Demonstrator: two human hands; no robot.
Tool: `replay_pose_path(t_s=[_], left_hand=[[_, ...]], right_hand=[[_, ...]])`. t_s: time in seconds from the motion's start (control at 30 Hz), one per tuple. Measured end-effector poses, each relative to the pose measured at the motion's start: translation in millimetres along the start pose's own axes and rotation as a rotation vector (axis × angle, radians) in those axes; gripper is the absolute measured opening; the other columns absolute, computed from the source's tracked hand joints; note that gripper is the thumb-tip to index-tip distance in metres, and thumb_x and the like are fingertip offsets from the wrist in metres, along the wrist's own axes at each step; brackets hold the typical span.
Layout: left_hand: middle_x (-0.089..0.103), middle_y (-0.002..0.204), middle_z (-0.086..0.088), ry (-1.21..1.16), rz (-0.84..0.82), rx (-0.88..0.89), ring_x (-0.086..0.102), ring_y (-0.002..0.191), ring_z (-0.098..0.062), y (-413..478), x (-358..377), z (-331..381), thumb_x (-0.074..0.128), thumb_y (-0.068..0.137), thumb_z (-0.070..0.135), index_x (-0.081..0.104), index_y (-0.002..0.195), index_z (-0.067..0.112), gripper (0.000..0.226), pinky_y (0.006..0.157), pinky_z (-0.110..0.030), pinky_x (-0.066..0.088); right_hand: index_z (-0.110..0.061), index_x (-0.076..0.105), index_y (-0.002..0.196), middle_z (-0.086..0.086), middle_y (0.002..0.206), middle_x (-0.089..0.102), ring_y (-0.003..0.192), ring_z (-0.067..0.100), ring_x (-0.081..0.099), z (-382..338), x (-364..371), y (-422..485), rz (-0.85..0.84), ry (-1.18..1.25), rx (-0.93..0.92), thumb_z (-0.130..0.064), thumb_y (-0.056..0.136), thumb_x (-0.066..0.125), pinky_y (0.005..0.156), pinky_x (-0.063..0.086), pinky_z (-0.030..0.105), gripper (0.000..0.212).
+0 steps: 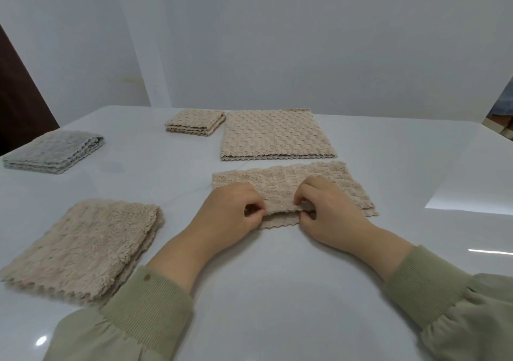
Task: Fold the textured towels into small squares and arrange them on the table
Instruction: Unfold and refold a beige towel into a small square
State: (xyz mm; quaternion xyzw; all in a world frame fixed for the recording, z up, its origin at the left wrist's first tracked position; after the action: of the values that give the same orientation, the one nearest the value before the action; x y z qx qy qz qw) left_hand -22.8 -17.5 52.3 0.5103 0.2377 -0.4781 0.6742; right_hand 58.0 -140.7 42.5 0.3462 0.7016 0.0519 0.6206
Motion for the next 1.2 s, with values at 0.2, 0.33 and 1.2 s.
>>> replay_pose_path(t_s=[0.2, 0.33, 1.2], left_hand=[[0.063, 0.075, 0.01, 0.025, -0.118, 0.001, 0.055, 0.076, -0.006, -0.8, 5.0, -1.6, 0.066, 0.076, 0.019, 0.07, 0.073, 0.018, 0.005, 0.071, -0.024, 0.045], [0.063, 0.074, 0.009, 0.02, -0.106, 0.016, 0.054, 0.075, -0.006, -1.5, 4.0, 1.0, 0.065, 0.074, 0.02, 0.07, 0.072, 0.019, 0.006, 0.07, -0.024, 0.045], [0.062, 0.091, 0.002, 0.448, -0.121, -0.178, 0.057, 0.09, -0.024, 5.9, 3.2, -15.2, 0.05, 0.082, 0.023, 0.055, 0.082, 0.02, 0.006, 0.065, -0.029, 0.035]], right_hand=[[-0.014, 0.061, 0.066, -0.002, 0.066, 0.054, 0.065, 0.02, 0.049, -6.6, -5.4, -4.0, 0.035, -0.082, -0.085, -0.006, 0.064, 0.058, 0.061, 0.035, 0.027, 0.008], [-0.013, 0.061, 0.066, -0.002, 0.064, 0.053, 0.065, 0.02, 0.048, -7.7, -9.4, -4.9, 0.069, -0.073, -0.105, 0.0, 0.064, 0.059, 0.063, 0.034, 0.027, 0.013], [-0.013, 0.067, 0.08, 0.002, 0.076, 0.061, 0.073, 0.027, 0.056, -9.8, 12.5, 10.5, -0.073, -0.124, -0.083, -0.015, 0.078, 0.053, 0.065, 0.04, 0.032, 0.015]])
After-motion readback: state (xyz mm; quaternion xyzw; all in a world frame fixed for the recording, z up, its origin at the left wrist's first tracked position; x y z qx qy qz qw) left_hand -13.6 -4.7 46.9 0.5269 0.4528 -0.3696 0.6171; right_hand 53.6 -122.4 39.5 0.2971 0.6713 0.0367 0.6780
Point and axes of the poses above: each hand's wrist, its own y-axis towards the middle knuckle, its own x-axis out of the palm, z = x × y, the point moved 8 cm from there along y, towards the middle knuckle
